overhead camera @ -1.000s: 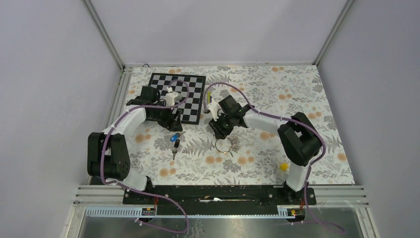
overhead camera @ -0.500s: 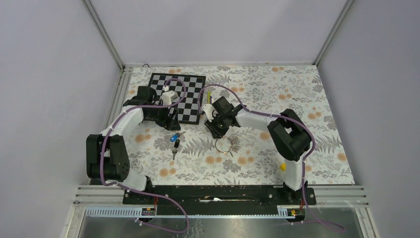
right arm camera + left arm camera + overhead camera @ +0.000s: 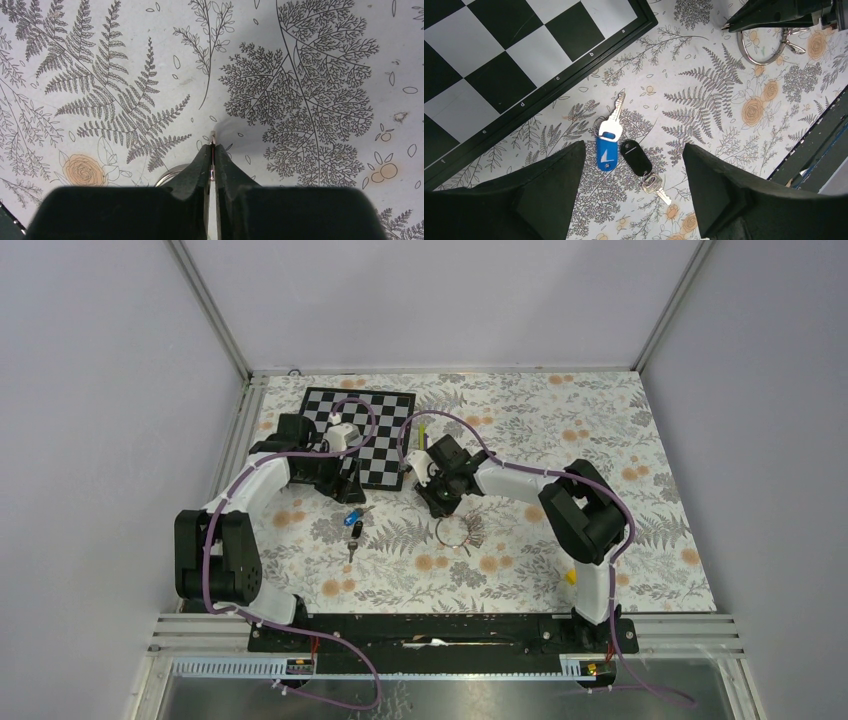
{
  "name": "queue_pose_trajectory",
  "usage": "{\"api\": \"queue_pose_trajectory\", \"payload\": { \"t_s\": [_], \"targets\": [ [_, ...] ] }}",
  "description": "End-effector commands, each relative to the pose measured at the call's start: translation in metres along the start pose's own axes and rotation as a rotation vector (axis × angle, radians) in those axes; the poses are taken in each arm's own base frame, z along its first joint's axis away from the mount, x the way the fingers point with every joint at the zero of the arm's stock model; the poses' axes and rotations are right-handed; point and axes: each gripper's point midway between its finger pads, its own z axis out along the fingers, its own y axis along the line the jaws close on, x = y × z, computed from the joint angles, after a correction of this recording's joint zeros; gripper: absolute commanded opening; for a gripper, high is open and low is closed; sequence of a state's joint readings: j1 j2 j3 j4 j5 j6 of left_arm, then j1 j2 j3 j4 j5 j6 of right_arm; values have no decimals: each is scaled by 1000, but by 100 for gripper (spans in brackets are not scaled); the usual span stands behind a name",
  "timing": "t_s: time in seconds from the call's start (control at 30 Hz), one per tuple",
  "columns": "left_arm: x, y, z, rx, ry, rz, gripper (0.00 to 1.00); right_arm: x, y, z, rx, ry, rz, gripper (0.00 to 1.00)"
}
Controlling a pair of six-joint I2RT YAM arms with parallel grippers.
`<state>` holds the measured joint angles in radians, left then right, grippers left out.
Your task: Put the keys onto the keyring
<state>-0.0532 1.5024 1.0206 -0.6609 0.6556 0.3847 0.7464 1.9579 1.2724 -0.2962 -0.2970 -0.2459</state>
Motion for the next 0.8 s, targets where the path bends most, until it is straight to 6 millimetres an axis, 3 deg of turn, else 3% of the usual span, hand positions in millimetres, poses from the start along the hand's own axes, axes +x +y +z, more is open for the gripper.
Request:
{"api": "queue_pose_trajectory", "payload": {
  "t_s": [0.0,0.17,0.33,0.5,0.63,0.77],
  "targets": [
    [-18,-4,-4,40,-56,26,79,-25,3,-21,11,-52,-54,7],
    [-33,-26,-8,155,-113,62,79,-46,24,-58,-58,-141,-126,2],
    [-57,-61,-23,312,-190,122,79,-75,55,-119,-226,-314,-181,0],
    [-86,-109,-33,414,-235,256,78,-101,63,-180,-415,-475,-105,0],
    [-110,-153,-44,515,-263,340,72,-107,73,-204,-496,-528,-109,0],
    [-131,-183,-53,587,-276,373,64,-110,82,-220,-563,-563,-107,0]
  ]
}}
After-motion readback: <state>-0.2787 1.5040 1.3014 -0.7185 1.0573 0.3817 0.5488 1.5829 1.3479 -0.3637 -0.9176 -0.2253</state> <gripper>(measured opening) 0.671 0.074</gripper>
